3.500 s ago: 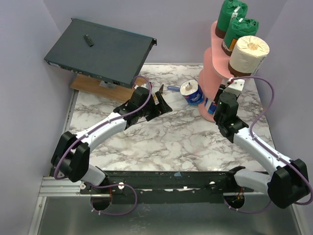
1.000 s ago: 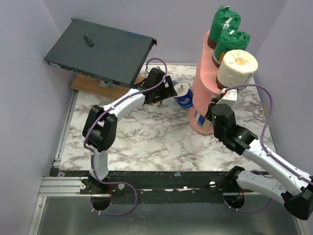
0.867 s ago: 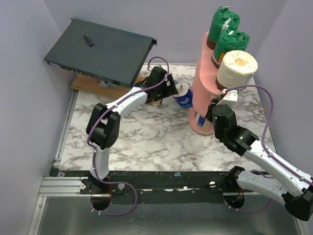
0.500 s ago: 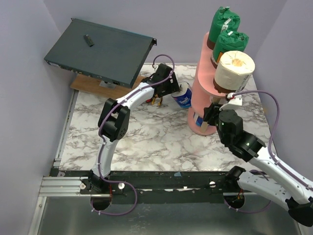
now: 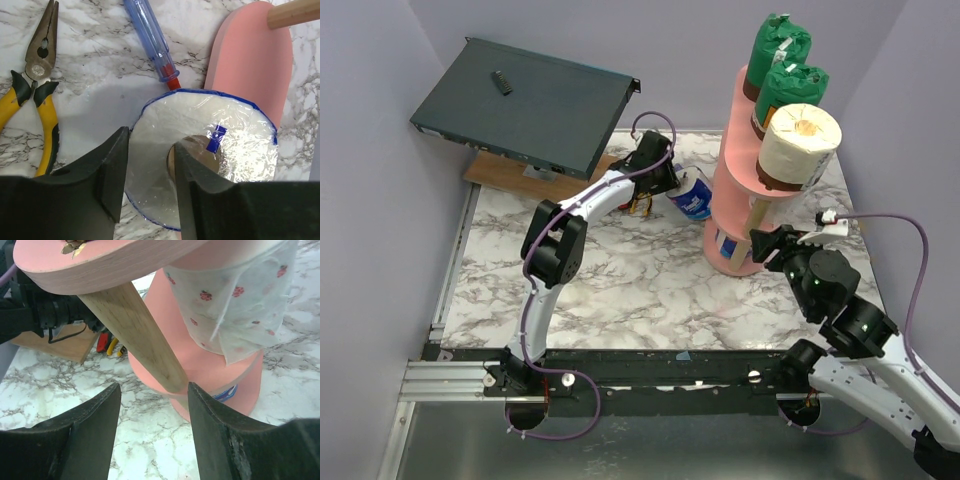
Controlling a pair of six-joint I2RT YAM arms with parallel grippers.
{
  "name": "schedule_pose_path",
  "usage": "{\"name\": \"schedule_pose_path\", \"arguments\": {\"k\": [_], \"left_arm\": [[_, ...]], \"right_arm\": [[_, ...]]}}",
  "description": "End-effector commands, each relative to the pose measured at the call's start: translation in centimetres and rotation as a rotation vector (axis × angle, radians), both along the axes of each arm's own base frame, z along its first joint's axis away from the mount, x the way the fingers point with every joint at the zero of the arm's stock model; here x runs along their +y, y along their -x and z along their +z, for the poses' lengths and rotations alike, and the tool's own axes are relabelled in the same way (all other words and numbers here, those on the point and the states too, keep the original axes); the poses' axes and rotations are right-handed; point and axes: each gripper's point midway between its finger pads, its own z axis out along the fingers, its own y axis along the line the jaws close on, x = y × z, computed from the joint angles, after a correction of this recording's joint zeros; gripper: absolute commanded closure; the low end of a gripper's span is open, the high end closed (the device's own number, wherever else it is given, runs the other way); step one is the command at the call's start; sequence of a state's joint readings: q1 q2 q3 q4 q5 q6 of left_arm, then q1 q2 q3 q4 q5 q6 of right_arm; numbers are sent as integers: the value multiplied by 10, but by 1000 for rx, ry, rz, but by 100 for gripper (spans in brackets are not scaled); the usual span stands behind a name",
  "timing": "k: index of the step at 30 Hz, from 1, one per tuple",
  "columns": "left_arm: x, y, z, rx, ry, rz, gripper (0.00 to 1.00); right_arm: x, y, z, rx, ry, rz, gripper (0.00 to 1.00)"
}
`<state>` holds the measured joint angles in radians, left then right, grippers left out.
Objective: Place and organize the paper towels onto the shelf
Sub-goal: Adjust the paper towel on the shelf.
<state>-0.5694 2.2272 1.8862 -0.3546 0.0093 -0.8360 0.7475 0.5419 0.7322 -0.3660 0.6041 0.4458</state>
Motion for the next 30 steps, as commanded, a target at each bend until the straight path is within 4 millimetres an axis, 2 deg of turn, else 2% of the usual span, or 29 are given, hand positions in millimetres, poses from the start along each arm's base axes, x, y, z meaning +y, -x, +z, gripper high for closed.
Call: {"name": "schedule_pose_path", "arguments": {"k": [1,7,10,14,18,22,26,30], "left_arm": [[0,8,17,-31,38,-24,70],[2,16,43,-87,41,-49,91],[1,22,53,-106,41,-64,100],[-2,30,68,-133,50,-85,100],[-6,39,84,-165,53,-112,100],[-13,49,96,-183,54,-138,100],[-22,53,100,-212,-18,-153,100],[-34,52,93,-208,-60,-170,100]], "right_arm": [[-12,9,-14,35,4,-29,40],[-43,12,-20,28,-76,-210,31],[-58,15,-21,14,-146,-300,22],[-73,20,-31,27,-191,-393,15],[-80,25,-41,57,-216,-435,14],[-93,33,-40,49,-271,-492,14],[-113,43,-36,9,-321,-569,14],[-115,46,-35,-1,-359,-558,14]]}}
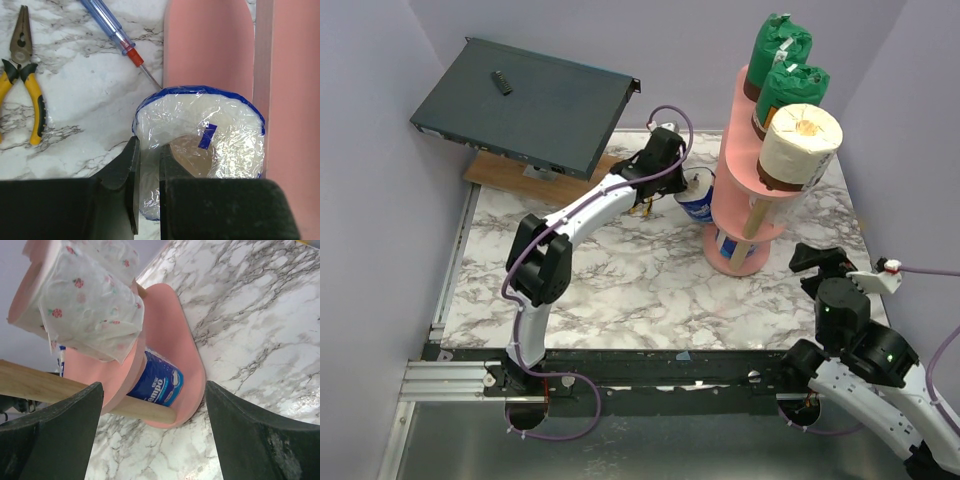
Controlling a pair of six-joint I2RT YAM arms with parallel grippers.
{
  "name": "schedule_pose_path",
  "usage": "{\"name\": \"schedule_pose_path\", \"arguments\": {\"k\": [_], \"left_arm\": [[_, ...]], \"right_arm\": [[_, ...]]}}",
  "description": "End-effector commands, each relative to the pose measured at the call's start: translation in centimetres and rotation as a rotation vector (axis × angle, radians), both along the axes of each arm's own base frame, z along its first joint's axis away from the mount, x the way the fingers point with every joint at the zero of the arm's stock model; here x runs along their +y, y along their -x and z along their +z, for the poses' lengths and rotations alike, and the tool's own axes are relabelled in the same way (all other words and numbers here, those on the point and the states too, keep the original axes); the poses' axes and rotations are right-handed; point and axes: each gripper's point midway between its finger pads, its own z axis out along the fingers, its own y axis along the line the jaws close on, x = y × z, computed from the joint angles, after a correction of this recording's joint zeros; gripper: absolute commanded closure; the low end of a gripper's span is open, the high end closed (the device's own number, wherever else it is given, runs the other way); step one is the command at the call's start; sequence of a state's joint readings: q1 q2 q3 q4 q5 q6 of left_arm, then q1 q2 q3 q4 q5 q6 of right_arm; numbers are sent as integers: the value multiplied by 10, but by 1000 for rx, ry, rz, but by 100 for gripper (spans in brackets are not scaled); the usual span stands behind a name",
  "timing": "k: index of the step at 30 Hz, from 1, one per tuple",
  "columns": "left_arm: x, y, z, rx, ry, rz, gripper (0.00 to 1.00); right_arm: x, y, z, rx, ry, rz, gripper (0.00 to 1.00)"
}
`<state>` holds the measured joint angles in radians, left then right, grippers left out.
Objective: Place and organize the paper towels onto the shelf
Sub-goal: Adjust the paper towel on the shelf.
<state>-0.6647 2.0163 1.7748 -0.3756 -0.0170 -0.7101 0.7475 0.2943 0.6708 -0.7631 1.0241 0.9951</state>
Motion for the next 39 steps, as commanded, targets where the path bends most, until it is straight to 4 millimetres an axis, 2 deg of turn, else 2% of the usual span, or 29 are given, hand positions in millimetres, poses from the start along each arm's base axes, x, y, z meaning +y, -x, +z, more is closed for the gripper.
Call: {"name": "schedule_pose_path", "arguments": {"k": [1,4,19,28,39], "left_arm": [[-19,-6,27,-76,-8,-22,100],[-28,-9,21,-75,-1,-25,100],[-63,-36,24,-140,73,-36,100],[-93,-28,12,-121,157,-141,100],[-108,-21,11,-139,199,-223,100]], "right_arm": [[-14,7,2,-27,-38,-62,14],[-14,7,1,-26,-36,-59,14],[-11,3,-6,-11,-14,-63,15],[-11,1,-9,-11,0,-71,15],[-11,1,-9,-11,3,-72,15]]}}
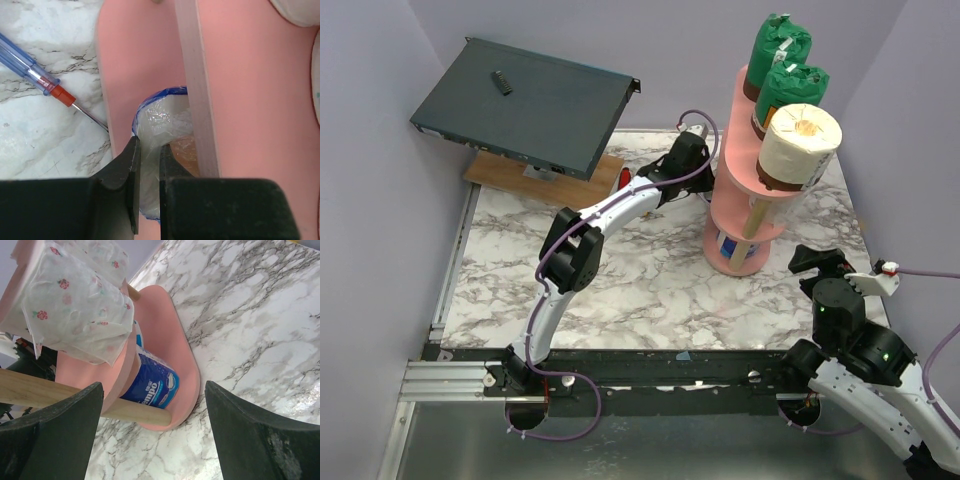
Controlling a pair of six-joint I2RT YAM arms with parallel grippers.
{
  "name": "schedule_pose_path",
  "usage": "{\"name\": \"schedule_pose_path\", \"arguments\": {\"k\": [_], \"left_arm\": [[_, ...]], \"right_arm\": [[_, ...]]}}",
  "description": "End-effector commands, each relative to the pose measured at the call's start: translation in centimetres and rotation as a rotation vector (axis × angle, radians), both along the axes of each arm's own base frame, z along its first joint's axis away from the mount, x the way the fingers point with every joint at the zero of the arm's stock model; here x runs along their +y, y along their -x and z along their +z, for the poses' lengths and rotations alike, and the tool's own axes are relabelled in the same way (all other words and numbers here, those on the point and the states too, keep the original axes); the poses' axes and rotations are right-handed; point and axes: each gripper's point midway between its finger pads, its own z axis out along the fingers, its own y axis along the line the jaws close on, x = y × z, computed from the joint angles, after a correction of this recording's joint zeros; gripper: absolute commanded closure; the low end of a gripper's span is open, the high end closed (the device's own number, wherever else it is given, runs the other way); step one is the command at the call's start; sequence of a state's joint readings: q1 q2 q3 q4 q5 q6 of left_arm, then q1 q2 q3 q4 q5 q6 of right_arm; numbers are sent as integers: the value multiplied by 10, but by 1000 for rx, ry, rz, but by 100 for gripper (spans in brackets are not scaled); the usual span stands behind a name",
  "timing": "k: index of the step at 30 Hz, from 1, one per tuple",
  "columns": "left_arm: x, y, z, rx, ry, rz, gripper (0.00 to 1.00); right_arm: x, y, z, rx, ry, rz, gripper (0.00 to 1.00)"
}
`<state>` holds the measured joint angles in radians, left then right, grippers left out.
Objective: Place and organize the paper towels onto the shelf
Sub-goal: Adjust the paper towel on the shelf.
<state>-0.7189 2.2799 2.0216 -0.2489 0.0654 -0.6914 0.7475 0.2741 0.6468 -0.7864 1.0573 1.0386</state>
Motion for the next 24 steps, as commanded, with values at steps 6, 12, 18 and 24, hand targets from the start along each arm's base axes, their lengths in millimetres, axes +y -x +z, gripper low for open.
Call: {"name": "schedule_pose_path", "arguments": {"k": [6,12,18,24], "left_arm": [[-31,13,30,-60,121,-127,92],[-29,19,29,-42,121,-137,70],[-24,23,38,-49,123,-129,55],[-16,25,45,-54,118,-115,47]], "right_arm": [[-5,-1,-1,-9,17,-34,15],[-5,-1,-1,-13,13,-34,15],[-5,-1,-1,-13,14,-33,14],[-5,-1,0,-14,14,-32,15]]}}
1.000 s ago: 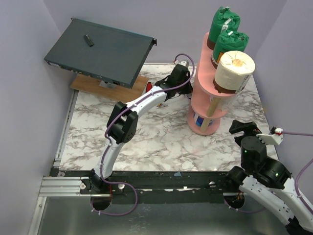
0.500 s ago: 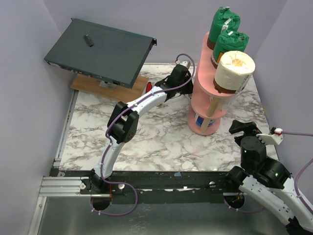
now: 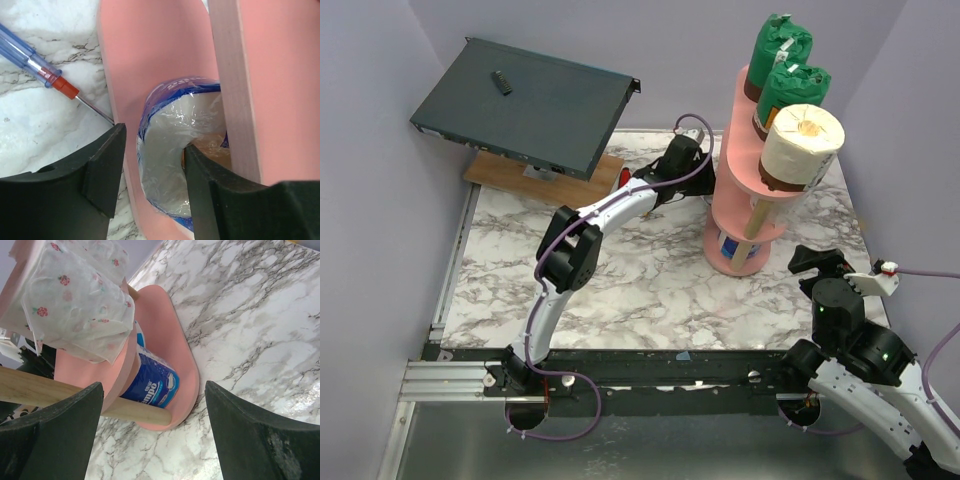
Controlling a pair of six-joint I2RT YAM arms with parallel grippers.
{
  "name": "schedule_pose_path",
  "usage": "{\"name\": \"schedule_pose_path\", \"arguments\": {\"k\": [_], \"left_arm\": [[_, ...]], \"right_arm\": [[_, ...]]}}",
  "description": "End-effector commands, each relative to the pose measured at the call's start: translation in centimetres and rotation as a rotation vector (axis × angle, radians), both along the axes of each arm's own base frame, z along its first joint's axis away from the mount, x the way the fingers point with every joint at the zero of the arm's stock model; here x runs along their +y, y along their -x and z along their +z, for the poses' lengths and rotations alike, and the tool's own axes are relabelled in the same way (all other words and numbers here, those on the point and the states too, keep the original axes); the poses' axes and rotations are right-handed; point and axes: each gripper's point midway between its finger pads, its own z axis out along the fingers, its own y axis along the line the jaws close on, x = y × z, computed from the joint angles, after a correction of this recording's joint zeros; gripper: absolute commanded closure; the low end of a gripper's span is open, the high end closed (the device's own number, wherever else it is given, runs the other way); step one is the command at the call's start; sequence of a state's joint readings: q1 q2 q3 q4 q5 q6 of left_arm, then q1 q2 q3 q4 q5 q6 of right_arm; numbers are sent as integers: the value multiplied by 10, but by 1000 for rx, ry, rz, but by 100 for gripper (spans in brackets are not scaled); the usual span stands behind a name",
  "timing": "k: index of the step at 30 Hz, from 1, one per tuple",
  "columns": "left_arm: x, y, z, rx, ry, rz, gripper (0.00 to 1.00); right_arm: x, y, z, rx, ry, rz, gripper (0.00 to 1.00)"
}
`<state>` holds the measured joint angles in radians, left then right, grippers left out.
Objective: Place and organize the paper towels onto the shelf
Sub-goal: Adjust the paper towel on the shelf.
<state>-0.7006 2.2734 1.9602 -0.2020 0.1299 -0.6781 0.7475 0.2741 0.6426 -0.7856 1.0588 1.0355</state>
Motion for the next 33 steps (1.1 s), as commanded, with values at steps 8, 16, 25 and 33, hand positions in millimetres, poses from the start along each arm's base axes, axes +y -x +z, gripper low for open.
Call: {"name": "schedule_pose_path", "arguments": {"k": [8,16,25,33], "left_arm": [[-1,23,80,-85,136,-33,40],[8,23,95,-105,145,-18,36],[31,22,82,-78,137,35,37],[52,29,70,-43,131,78,39]], "right_arm": [[-4,0,2,-21,2,-26,15],[-4,0,2,-22,-1,-21,15],[-4,0,2,-23,2,-21,15],[-7,2,1,-25,-9,-37,15]]}}
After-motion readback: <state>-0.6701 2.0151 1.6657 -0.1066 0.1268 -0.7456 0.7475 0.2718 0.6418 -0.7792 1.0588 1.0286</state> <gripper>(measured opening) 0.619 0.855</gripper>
